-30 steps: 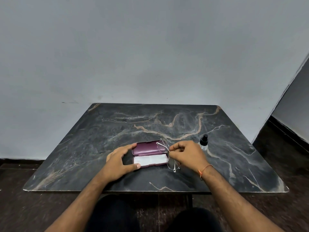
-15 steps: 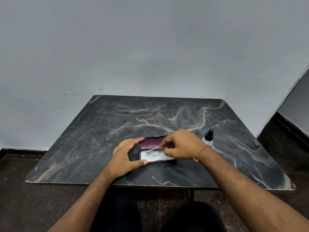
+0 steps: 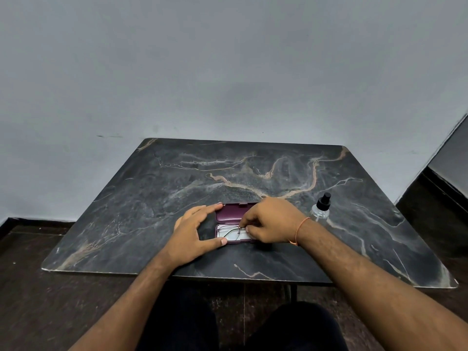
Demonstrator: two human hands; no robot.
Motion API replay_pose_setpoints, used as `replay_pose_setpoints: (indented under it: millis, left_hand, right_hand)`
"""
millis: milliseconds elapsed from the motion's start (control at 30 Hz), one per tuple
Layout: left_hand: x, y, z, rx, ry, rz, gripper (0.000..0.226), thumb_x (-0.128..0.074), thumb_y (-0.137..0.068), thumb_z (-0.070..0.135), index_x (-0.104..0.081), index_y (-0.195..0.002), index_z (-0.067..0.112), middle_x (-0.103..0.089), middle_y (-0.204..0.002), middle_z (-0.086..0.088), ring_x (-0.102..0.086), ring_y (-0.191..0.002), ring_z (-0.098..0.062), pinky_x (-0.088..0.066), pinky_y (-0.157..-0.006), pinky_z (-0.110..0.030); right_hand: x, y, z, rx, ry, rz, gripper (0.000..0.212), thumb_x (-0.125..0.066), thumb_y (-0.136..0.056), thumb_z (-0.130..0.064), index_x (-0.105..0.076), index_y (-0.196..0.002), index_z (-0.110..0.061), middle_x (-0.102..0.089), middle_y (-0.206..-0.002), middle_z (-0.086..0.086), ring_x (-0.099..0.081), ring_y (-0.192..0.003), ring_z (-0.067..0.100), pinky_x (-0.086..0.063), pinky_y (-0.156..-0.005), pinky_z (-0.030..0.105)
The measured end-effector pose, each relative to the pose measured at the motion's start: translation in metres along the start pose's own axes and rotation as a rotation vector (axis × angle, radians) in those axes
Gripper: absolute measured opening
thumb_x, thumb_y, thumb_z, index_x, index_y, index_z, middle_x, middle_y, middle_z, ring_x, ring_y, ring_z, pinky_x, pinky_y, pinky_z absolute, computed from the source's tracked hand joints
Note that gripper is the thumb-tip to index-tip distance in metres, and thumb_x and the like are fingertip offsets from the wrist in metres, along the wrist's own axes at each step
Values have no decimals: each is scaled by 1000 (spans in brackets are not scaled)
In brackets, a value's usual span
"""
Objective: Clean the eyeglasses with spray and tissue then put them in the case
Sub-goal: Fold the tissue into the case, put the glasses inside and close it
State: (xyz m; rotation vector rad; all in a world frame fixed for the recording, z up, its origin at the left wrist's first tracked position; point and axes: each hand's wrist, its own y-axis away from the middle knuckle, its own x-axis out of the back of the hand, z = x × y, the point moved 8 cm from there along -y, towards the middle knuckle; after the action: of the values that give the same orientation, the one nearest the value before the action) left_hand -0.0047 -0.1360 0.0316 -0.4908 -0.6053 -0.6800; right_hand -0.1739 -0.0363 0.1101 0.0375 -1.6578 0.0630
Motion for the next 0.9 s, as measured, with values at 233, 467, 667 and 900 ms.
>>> replay_pose_setpoints:
  millis: [233,467,667,900]
  left_hand:
    - [0,-1,0,4,8,11,92,-84,-69,73,-45,-152,64,-52,-153,22,-35,-153,-3,-26,-131,-56]
    - [0,0,0,12,18,14,92,-84,-68,73,-45,-152,64,-52,-153,20,-35,-153,-4,-26,-131,-56]
    - [1,1,1,10,20,20,92,-84,-68,73,-46,-151,63,-52,-153,19,-37,-152,-5,-29,-130,-56]
    - [1,1,1,4,26,30,91,-85,-68,72,-48,-151,62,-53,-151,21,-39,-150,-5,-31,-129,-56]
  right_hand:
    - [-7,6,-2,19,-15,48,32,-58,-88,-37,-79,-113,-35,-81,-103,-13,-74,-96,15,-60,-79,35]
    - [-2,12,-2,-1,-53,73,31,-61,-92,-35,-80,-115,-28,-82,-106,-9,-75,-97,16,-60,-84,36]
    - [-1,16,2,-38,-36,64,31,-60,-93,-32,-80,-116,-28,-83,-105,-8,-76,-97,18,-61,-83,36]
    - [0,21,10,-87,-30,59,31,-55,-96,-34,-79,-116,-29,-82,-105,-7,-75,-97,19,-61,-82,36]
